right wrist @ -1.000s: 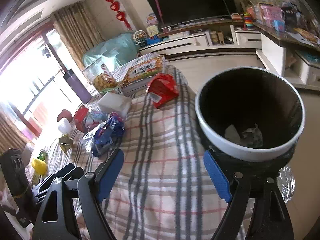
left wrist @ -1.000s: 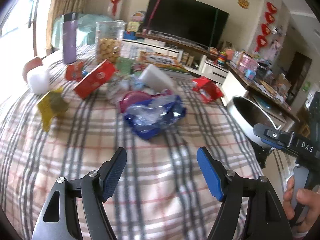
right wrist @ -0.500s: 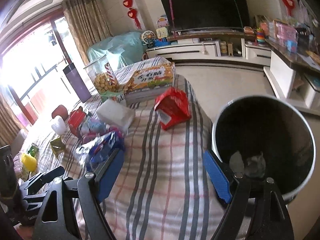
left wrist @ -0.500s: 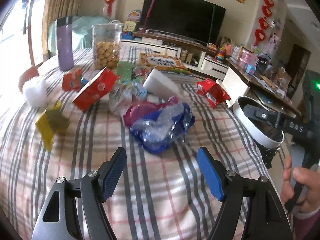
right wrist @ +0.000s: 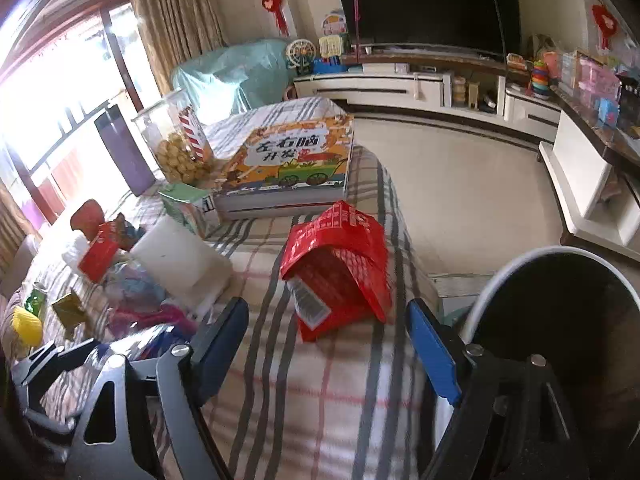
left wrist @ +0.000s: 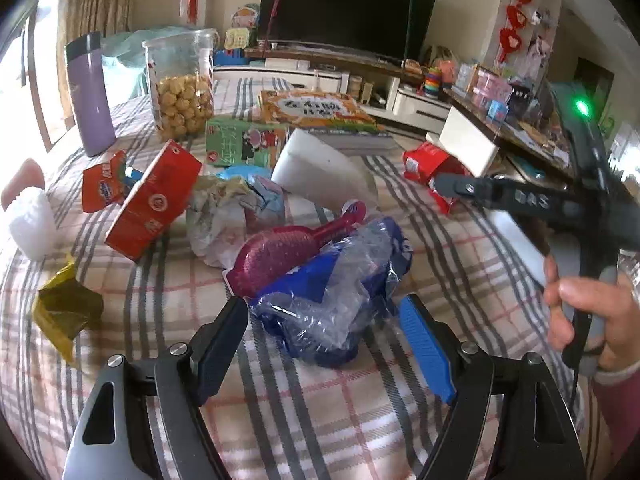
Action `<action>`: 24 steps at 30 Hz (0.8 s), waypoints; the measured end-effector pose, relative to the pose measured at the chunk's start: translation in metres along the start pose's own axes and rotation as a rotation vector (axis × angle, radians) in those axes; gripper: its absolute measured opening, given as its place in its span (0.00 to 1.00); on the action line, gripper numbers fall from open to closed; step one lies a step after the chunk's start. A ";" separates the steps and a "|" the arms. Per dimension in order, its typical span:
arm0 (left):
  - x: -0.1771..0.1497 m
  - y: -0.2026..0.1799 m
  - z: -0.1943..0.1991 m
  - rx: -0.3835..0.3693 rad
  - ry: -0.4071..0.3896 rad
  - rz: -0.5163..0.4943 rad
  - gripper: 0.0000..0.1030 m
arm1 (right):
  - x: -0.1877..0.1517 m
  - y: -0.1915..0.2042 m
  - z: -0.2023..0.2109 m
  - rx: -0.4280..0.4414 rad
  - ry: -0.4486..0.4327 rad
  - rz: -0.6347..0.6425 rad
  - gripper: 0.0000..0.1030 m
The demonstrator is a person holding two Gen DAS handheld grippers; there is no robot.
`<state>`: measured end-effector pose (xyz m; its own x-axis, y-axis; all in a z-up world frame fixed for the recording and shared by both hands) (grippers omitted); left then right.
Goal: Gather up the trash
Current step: 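Grasp the blue plastic wrapper with left gripper while right grasps the red snack bag, then carry the blue wrapper and red bag to the bin and release both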
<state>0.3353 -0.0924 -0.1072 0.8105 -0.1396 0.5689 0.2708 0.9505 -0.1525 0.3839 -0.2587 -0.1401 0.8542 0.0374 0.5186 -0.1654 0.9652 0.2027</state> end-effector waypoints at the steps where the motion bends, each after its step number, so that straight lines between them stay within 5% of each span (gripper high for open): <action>1: 0.001 0.000 -0.003 0.002 0.002 0.001 0.76 | 0.001 0.001 -0.004 -0.005 0.005 0.005 0.74; 3: 0.002 -0.001 -0.008 0.009 0.007 -0.003 0.76 | 0.003 0.001 -0.015 -0.023 0.020 0.017 0.66; 4: 0.002 -0.003 -0.009 0.014 0.005 -0.008 0.75 | 0.002 0.000 -0.019 -0.033 0.028 0.022 0.55; 15: -0.005 -0.017 -0.011 -0.002 -0.006 -0.060 0.38 | -0.006 0.004 -0.011 -0.042 0.007 0.049 0.43; 24: -0.020 -0.022 0.007 -0.033 -0.027 -0.038 0.34 | -0.026 0.007 0.030 0.013 -0.019 0.010 0.31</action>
<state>0.3091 -0.1082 -0.1096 0.7852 -0.1674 0.5962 0.3182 0.9350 -0.1564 0.3461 -0.2611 -0.1273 0.8432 0.0416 0.5360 -0.1798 0.9614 0.2082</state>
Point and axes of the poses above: each gripper's, at about its wrist camera, not at the fingertips, and z roughly against the way its jaws point, y to its left, x to its top, the point moved 9 cm from there along -z, roughly the way its jaws point, and after that the axes turned 7 degrees about y, right-handed, at the moved point
